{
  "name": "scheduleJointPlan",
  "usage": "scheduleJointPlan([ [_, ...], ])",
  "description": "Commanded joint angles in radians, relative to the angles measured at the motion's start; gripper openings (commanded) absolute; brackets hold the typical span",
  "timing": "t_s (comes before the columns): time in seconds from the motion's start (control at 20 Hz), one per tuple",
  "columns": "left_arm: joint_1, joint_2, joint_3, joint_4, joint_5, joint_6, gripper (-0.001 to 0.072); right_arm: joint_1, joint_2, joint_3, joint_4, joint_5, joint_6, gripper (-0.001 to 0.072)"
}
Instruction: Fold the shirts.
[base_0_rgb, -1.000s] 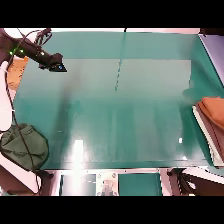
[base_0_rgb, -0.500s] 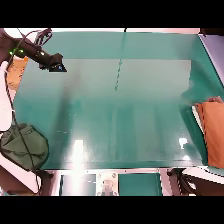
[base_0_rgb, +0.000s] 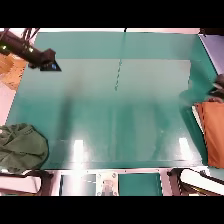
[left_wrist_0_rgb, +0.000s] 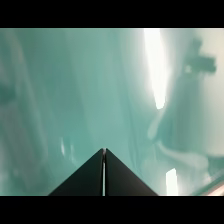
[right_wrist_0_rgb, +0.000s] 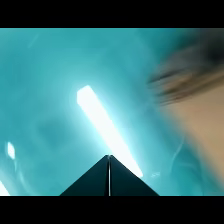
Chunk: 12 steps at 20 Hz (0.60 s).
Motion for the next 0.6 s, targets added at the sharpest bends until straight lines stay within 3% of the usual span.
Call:
scheduleJointPlan([
  [0.0, -0.022, 0.270, -0.399, 0.069, 0.060, -0.032, 0.0021, 0.221, 0.092, -0.283, 0.073, -0.130, -0.084, 0.0013],
  [0.25, -0.029, 0.637, -0.922, 0.107, 0.156, -0.085, 0.0021, 0.373, 0.200, -0.584, 0.204, -0.306, -0.159, 0.0014],
  [0.55, -0.029, 0.681, -0.961, 0.135, 0.154, -0.103, 0.0022, 0.394, 0.198, -0.585, 0.205, -0.311, -0.169, 0.0015],
])
